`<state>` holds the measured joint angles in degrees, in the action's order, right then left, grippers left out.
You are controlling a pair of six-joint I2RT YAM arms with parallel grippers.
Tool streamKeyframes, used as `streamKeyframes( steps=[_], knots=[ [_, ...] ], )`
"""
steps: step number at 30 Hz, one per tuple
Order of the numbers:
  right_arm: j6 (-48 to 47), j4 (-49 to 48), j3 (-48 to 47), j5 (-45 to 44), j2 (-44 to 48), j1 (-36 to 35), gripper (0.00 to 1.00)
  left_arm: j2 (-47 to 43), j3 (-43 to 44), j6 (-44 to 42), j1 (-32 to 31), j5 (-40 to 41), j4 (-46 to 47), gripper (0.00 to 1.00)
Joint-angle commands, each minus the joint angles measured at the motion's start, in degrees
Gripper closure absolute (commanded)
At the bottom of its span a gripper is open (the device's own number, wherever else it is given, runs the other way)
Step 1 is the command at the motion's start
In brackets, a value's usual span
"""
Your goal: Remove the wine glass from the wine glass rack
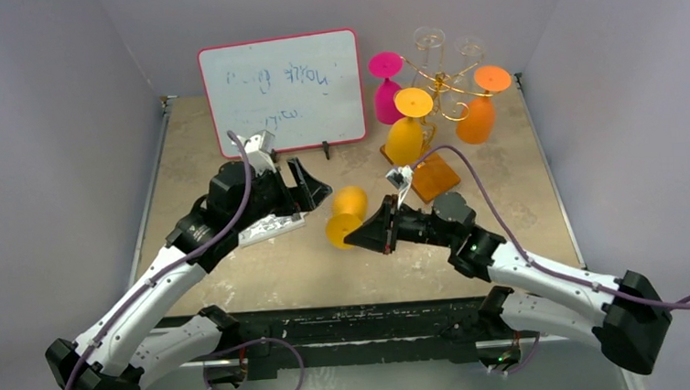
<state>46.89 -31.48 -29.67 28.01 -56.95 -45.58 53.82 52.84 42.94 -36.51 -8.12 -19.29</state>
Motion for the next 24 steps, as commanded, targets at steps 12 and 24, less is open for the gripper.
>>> streamKeyframes(
  steps=[12,24],
  knots=[
    [-46.9,9.5,-2.4,-20.0,1.6,-20.0,1.00,3.6,5.5,5.8,16.0,15.7,-18.9,0.04],
    [-70.5,14.3,-3.6,-30.7,-0.8,-29.5,1.00,5.5,11.8,5.7,20.8,7.2,-22.3,0.05]
  ],
)
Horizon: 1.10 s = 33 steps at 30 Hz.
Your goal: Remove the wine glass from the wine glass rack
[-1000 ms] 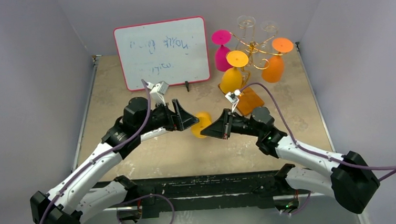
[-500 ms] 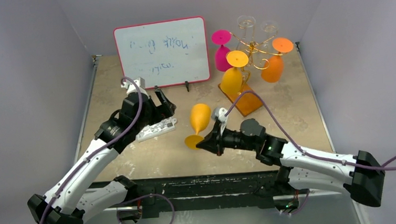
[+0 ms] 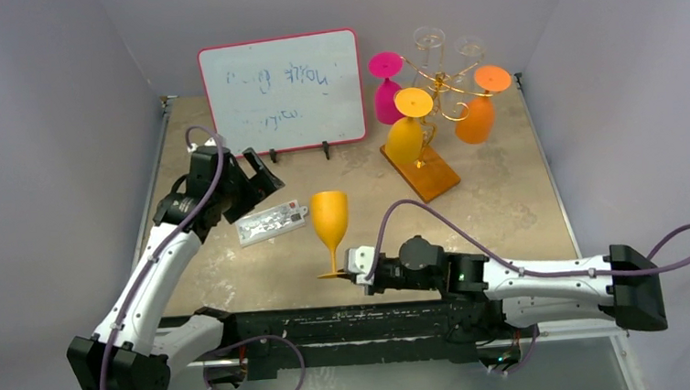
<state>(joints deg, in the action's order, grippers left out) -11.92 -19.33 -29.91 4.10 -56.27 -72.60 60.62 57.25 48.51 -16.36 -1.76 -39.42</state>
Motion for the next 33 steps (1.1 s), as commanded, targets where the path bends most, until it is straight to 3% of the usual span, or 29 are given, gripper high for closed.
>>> streamKeyframes(
  steps=[1,6,11,15,18,21,24,29,33],
  knots=[
    [-13.9,3.0,-3.7,-8.4,-1.8,-3.1,1.00,-1.4,9.0,-0.2,0.6,1.7,-2.9,0.05],
    [-29.9,1.0,-0.4,-10.4,-0.8,-5.2,1.00,0.3,13.5,-0.7,0.6,-3.5,-4.7,0.06],
    [-40.0,-8.1,4.7,-18.1,0.3,-5.4,1.00,-1.4,11.0,-1.8,0.6,-9.4,-2.3,0.08],
    [-44.1,-11.4,6.2,-18.1,-1.5,-5.5,1.00,1.1,10.9,-1.2,0.5,-18.7,-0.3,0.13],
    [-45.8,-14.5,8.5,-20.1,-2.4,-5.7,1.00,2.8,13.8,-0.2,-0.3,-20.6,2.7,0.13],
    [-47.7,-17.2,10.3,-22.0,-1.7,-5.8,1.00,4.6,16.7,-3.8,-0.6,-18.5,-2.4,0.15],
    [-47.9,-15.9,10.0,-23.0,-1.9,-5.8,1.00,5.9,15.5,-5.1,-2.0,-20.1,-2.8,0.18],
    [-49.4,-7.2,8.8,-21.3,0.9,-5.8,1.00,8.5,15.7,-6.9,-12.1,-15.4,-3.4,0.21],
    [-50.2,-2.2,8.3,-20.5,2.4,-5.8,1.00,8.5,15.7,-7.1,-13.1,-14.4,-2.8,0.24]
  ],
)
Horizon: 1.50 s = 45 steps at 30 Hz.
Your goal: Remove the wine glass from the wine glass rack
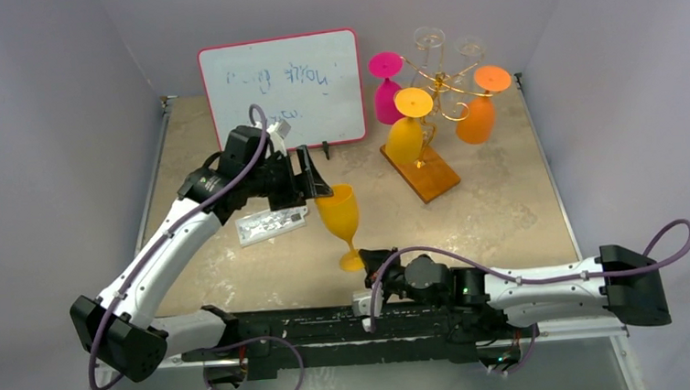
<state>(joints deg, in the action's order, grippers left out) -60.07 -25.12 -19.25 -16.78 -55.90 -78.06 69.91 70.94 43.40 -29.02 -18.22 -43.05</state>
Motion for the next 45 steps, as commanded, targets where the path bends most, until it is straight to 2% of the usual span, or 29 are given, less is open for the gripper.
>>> streamKeyframes(
  steps=[1,7,13,17,20,25,27,29,35,38,42,45],
  knots=[
    [-1.9,4.3,-2.5,-0.2,2.2,-0.3,1.00,-0.7,2.0,-2.4,-0.4,1.8,0.7,0.26],
    [-2.4,6.3,-1.8,-3.9,5.0,-0.3,1.00,-0.2,-0.3,-4.5,-0.4,-2.3,-0.3,0.41],
    [-3.0,11.6,-3.8,-2.6,6.6,-0.2,1.00,-0.7,-1.9,-4.0,-0.7,-5.8,2.2,0.40],
    [-3.3,11.3,-4.3,-2.1,5.8,-0.2,1.00,-0.8,-2.4,-3.3,-1.1,-7.5,4.4,0.38],
    [-4.6,9.0,-3.6,-4.8,5.1,-0.3,1.00,-1.0,-2.7,-4.2,-1.8,-8.1,4.3,0.37],
    [-11.2,3.9,-2.8,-11.1,5.0,-0.2,1.00,-1.9,-3.6,-7.1,-2.4,-7.4,0.9,0.42],
    [-12.7,2.9,-2.9,-9.7,5.5,-0.2,1.00,-2.3,-4.1,-8.0,-2.5,-8.2,0.8,0.45],
    [-12.7,2.5,-3.2,-8.1,5.6,-0.2,0.94,-2.3,-3.5,-8.8,-2.8,-8.6,0.4,0.54],
    [-9.8,2.7,-3.0,-9.1,3.8,-0.2,0.91,-2.4,-1.3,-10.8,-3.1,-6.7,-2.5,0.84],
    [-8.2,4.8,-4.1,-9.6,3.7,-0.2,0.86,-2.5,-1.2,-10.5,-3.1,-6.5,-2.1,1.00],
    [-7.6,5.4,-5.4,-9.9,3.8,-0.2,0.71,-3.0,-1.0,-10.3,-3.1,-4.2,-2.1,1.00],
    [-7.1,4.4,-5.7,-9.8,4.3,-0.2,0.65,-3.3,-0.3,-10.2,-3.0,-1.6,-2.7,1.00]
  ],
)
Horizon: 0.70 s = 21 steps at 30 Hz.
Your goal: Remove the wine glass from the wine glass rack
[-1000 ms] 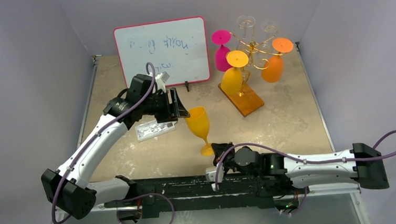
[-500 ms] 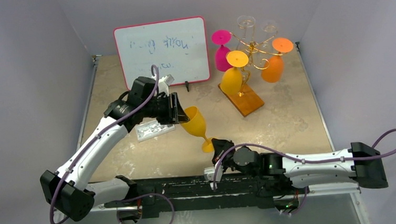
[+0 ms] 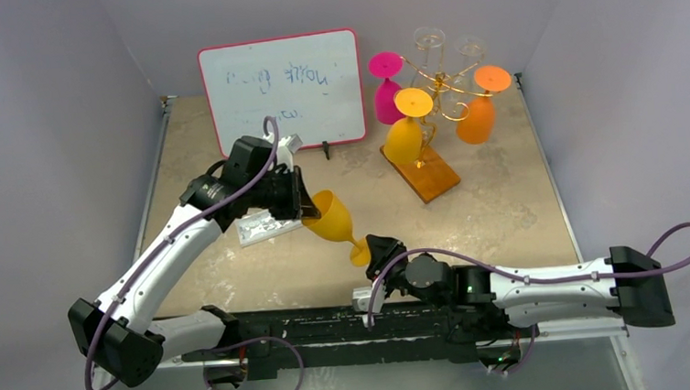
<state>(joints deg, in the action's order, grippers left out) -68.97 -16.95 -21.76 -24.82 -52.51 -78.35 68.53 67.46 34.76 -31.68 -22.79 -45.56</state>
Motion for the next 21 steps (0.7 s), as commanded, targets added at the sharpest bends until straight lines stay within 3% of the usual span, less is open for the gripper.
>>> streamKeyframes(
  steps=[1,6,12,16,21],
  knots=[
    [3.0,-5.2,-3.4,-1.9,1.2,0.0,0.65,-2.0,3.6,-1.5,-0.4,4.6,-0.7,1.00],
    [7.2,-7.2,-4.6,1.5,3.5,0.0,0.55,-3.4,5.2,0.3,-0.4,16.4,-3.0,1.00],
    [11.8,-6.4,-4.5,4.8,4.0,0.0,0.45,-4.4,6.3,2.1,-0.4,20.6,-1.7,1.00],
    [16.6,-5.8,-4.0,4.4,5.5,0.0,0.42,-4.9,6.7,2.1,-0.4,27.5,-3.0,1.00],
    [30.4,-6.8,-4.0,4.2,8.9,0.0,0.33,-3.6,3.9,2.4,-0.4,30.0,-2.5,1.00]
  ],
)
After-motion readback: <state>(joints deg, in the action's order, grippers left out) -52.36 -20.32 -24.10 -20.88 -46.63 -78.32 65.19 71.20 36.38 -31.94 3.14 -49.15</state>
